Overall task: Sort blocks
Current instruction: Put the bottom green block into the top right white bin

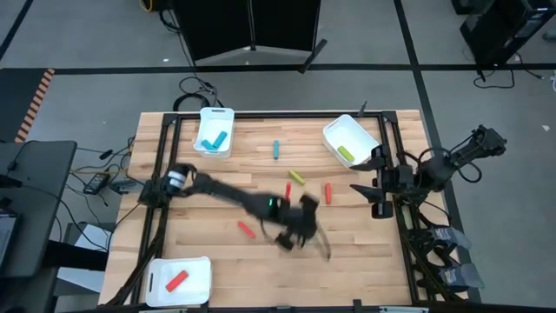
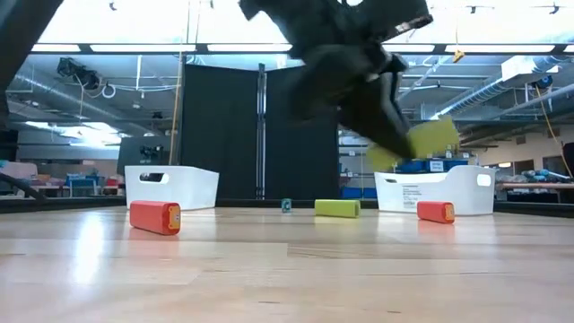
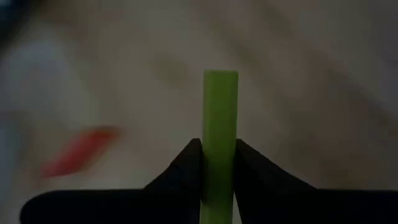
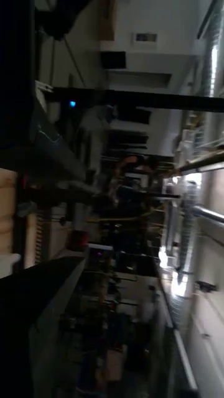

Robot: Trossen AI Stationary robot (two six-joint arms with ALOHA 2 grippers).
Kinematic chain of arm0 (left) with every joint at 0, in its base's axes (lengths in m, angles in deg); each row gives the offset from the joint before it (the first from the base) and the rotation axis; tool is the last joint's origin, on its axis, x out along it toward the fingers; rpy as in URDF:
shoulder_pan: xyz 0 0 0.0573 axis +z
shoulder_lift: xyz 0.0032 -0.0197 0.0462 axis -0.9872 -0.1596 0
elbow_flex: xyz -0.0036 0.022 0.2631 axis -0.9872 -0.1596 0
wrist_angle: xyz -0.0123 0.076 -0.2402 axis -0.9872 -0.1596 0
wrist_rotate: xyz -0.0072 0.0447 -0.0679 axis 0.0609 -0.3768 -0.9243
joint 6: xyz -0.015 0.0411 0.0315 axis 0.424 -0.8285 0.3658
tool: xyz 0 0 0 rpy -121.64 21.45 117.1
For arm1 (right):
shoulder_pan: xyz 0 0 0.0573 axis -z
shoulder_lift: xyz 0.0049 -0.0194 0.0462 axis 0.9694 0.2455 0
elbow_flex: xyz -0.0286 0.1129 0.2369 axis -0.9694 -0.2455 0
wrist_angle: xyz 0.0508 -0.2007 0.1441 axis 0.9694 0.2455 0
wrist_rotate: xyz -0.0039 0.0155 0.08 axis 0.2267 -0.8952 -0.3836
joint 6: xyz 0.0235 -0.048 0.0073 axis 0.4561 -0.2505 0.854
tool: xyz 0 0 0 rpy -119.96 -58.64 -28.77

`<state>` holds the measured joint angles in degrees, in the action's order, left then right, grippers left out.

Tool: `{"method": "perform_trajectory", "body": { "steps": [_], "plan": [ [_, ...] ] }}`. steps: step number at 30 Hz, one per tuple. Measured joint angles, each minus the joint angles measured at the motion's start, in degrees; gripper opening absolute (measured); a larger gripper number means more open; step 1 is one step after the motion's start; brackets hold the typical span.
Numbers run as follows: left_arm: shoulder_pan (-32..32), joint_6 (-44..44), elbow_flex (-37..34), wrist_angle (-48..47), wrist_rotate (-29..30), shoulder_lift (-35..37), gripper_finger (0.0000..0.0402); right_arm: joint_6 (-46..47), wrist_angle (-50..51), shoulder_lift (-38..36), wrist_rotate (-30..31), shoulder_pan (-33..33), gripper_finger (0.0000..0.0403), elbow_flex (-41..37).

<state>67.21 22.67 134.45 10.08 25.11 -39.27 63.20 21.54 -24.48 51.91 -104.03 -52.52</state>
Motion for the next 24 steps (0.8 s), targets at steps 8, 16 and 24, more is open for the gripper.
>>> {"method": "perform_trajectory", "body": {
  "steps": [8, 16, 24],
  "plan": [
    [14.2, 6.6, 4.9, 16.0, -2.2, -0.7, 0.0065, -11.3, -9.5, -0.1, 0.0, -2.2, 0.0223, 0.0],
    [25.1, 20.4, 17.0, 21.3, -7.1, -9.6, 0.0065, -15.9, -11.2, -0.1, 0.0, -2.5, 0.0222, 0.0],
    [29.7, 29.1, 35.2, 19.6, -10.3, -23.4, 0.0065, -16.7, -10.7, 0.0, 1.0, -2.6, 0.0222, 0.0]
  ]
}}
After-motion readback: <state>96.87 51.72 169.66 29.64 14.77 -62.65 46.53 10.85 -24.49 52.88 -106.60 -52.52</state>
